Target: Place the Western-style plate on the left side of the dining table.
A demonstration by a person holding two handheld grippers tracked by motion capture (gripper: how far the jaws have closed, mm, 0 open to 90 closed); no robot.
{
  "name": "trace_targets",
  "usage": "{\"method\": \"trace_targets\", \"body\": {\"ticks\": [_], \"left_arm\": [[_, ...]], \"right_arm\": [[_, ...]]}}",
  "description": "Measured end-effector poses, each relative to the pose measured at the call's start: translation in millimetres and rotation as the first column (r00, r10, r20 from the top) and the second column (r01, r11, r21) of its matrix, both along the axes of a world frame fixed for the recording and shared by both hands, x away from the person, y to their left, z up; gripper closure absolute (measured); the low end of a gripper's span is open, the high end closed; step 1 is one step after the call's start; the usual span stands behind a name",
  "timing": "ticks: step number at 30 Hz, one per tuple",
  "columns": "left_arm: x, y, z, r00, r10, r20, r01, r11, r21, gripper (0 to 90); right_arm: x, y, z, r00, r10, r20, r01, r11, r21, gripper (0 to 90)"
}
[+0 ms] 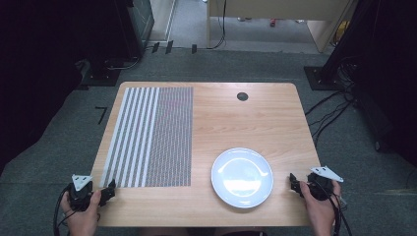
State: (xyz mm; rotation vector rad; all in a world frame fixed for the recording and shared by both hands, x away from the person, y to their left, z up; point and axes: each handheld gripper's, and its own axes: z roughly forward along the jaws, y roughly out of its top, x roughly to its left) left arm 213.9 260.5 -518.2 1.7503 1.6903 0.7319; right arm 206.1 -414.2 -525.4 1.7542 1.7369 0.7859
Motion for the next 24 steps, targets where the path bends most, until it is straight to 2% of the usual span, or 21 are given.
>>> {"method": "trace_targets", "body": {"ticks": [2, 7, 15, 18, 20, 22, 24], "left_arm": [[1.2, 1.0, 0.4, 1.0000, -0.002, 0.000, 0.002, 0.9999, -0.011, 12.7], [4.1, 6.9, 1.6, 0.9999, 0.012, 0.012, -0.011, 0.9973, -0.072, 12.8], [2.6, 3.8, 3.9, 0.9990, 0.031, 0.033, -0.030, 0.9990, -0.033, 13.4], [0.9, 2.4, 6.9, 0.9987, 0.020, 0.047, -0.019, 0.9996, -0.020, 13.4], [0.6, 1.7, 8.2, 0.9985, 0.019, 0.051, -0.018, 0.9996, -0.022, 13.4], [0.4, -1.7, 14.3, 0.9976, 0.013, 0.068, -0.010, 0.9989, -0.046, 13.5], [0.3, -3.9, 16.8, 0.9972, 0.009, 0.074, -0.005, 0.9985, -0.054, 13.5]], "right_arm": [[0.0, 0.0, 0.0, 1.0000, 0.000, 0.000, 0.000, 1.000, 0.000, 12.7], [0.2, 0.1, -0.1, 1.0000, 0.001, 0.000, -0.001, 1.000, -0.001, 12.5], [-0.3, 1.9, -0.1, 0.9998, -0.019, -0.002, 0.019, 1.000, -0.001, 12.2], [-0.2, 1.8, 0.0, 0.9998, -0.019, -0.002, 0.019, 1.000, 0.001, 12.3], [-0.2, 1.8, 0.0, 0.9998, -0.019, -0.002, 0.019, 1.000, 0.001, 12.3], [0.1, 1.9, 0.1, 0.9998, -0.021, -0.002, 0.021, 1.000, 0.000, 12.1], [0.4, 2.1, 0.0, 0.9996, -0.026, -0.003, 0.026, 1.000, 0.001, 10.7]]}}
